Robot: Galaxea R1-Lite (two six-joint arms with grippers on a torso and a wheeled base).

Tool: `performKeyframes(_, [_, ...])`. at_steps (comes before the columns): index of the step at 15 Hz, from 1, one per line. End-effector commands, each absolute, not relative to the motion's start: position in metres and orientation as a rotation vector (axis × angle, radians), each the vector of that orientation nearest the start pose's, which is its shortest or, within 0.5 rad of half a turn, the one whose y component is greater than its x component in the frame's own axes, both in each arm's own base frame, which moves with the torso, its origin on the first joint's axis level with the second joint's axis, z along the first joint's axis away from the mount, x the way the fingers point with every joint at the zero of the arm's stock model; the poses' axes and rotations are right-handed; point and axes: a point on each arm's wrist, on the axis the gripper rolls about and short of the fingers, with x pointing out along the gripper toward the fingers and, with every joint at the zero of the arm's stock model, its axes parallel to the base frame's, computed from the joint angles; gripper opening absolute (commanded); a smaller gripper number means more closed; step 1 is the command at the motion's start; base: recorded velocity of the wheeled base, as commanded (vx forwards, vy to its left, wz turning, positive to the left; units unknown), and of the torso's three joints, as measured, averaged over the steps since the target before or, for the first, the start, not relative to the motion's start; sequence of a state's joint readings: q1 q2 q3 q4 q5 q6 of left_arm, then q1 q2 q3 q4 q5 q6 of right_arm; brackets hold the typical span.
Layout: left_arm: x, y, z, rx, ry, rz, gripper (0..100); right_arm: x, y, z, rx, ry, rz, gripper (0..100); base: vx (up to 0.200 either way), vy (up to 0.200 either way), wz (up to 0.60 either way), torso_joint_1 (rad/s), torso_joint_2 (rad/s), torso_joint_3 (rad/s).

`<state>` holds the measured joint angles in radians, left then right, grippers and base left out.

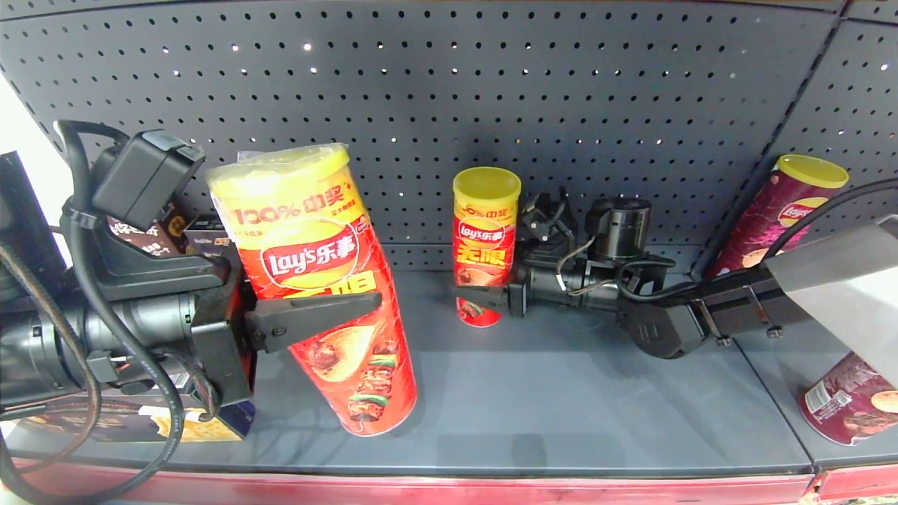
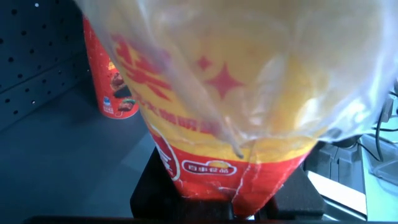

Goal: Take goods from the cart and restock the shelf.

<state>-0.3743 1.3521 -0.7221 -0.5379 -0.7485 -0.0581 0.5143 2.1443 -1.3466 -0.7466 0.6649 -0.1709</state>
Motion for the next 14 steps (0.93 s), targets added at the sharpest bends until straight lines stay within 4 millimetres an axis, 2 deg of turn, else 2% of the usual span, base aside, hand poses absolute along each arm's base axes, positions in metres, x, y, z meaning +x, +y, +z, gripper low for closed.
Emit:
performKeyframes(1, [0.196,-0.094,0.242,-0.07,0.13,-1.119,0,0.374,0.228,0.174,-0.14,-0.04,1.173,0,0.0,0.0,0.0,0.0,0.0,0.0])
performKeyframes(6, [0.195,-0.093,0.239,-0.07,0.137,-1.117,0,0.362,0.222,0.191,-0.141,-0.074,1.185,0,0.0,0.0,0.0,0.0,0.0,0.0])
performKeyframes(9, [0.193,-0.092,0.237,-0.072,0.143,-1.115,0,0.326,0.206,0.209,-0.148,-0.077,1.216,0,0.0,0.0,0.0,0.0,0.0,0.0])
performKeyframes(10, [0.192,-0.089,0.235,-0.073,0.147,-1.103,0,0.308,0.204,0.213,-0.148,-0.075,1.236,0,0.0,0.0,0.0,0.0,0.0,0.0])
performKeyframes(12, [0.19,-0.087,0.235,-0.073,0.144,-1.098,0,0.282,0.198,0.209,-0.163,-0.066,1.262,0,0.0,0.0,0.0,0.0,0.0,0.0])
performKeyframes(13, [0.189,-0.087,0.236,-0.073,0.142,-1.1,0,0.277,0.196,0.207,-0.178,-0.077,1.266,0,0.0,0.0,0.0,0.0,0.0,0.0])
performKeyframes(14, [0.189,-0.087,0.236,-0.072,0.141,-1.099,0,0.267,0.192,0.197,-0.213,-0.106,1.271,0,0.0,0.0,0.0,0.0,0.0,0.0])
